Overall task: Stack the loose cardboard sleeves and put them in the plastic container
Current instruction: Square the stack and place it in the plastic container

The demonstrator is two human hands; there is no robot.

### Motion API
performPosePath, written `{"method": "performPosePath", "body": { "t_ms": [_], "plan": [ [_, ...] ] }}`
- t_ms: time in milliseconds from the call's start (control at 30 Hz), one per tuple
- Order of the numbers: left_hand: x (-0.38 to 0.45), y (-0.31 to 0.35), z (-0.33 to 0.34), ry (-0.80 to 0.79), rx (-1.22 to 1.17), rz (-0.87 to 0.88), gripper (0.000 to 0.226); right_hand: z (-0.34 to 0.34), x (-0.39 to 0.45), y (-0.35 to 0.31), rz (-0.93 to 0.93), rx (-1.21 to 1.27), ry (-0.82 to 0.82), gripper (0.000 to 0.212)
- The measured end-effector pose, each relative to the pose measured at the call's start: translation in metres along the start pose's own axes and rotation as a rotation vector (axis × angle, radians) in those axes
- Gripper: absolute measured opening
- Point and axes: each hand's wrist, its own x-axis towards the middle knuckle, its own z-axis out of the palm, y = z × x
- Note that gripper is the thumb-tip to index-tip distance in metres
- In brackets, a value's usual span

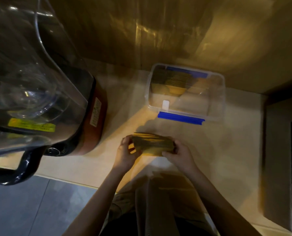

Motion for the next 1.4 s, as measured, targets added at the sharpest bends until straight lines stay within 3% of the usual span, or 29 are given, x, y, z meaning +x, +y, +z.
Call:
{"method": "performPosePath", "body": {
  "t_ms": [167, 300, 467, 733, 867, 1000, 1200, 1400],
  "plan": [
    [-0.019, 0.008, 0.021, -0.077, 0.080, 0.184, 0.043, -0.010, -0.039, 0.026, -0.173, 0.022, 0.238, 0.045],
    [-0.024, 0.009, 0.029, -0.075, 0.153, 0.275, 0.050, -0.013, -0.051, 0.038, -0.235, -0.030, 0.306, 0.043],
    [-0.026, 0.007, 0.042, -0.127, 0.166, 0.231, 0.067, -0.010, -0.053, 0.048, -0.163, -0.023, 0.307, 0.063],
    [-0.033, 0.010, 0.061, -0.143, 0.061, 0.122, 0.074, 0.010, -0.046, 0.045, -0.028, 0.097, 0.414, 0.046],
    [-0.033, 0.007, 0.057, -0.078, 0.012, 0.101, 0.073, 0.013, -0.046, 0.044, -0.097, 0.046, 0.356, 0.056],
    [-0.037, 0.008, 0.055, -0.002, 0.029, 0.144, 0.064, 0.006, -0.048, 0.050, -0.113, -0.059, 0.301, 0.042],
    [-0.037, -0.004, 0.048, 0.000, 0.123, 0.188, 0.060, -0.002, -0.051, 0.056, -0.148, -0.118, 0.272, 0.038],
    [-0.030, 0.000, 0.043, -0.040, 0.151, 0.227, 0.054, -0.006, -0.048, 0.048, -0.153, -0.089, 0.266, 0.057]
  ]
}}
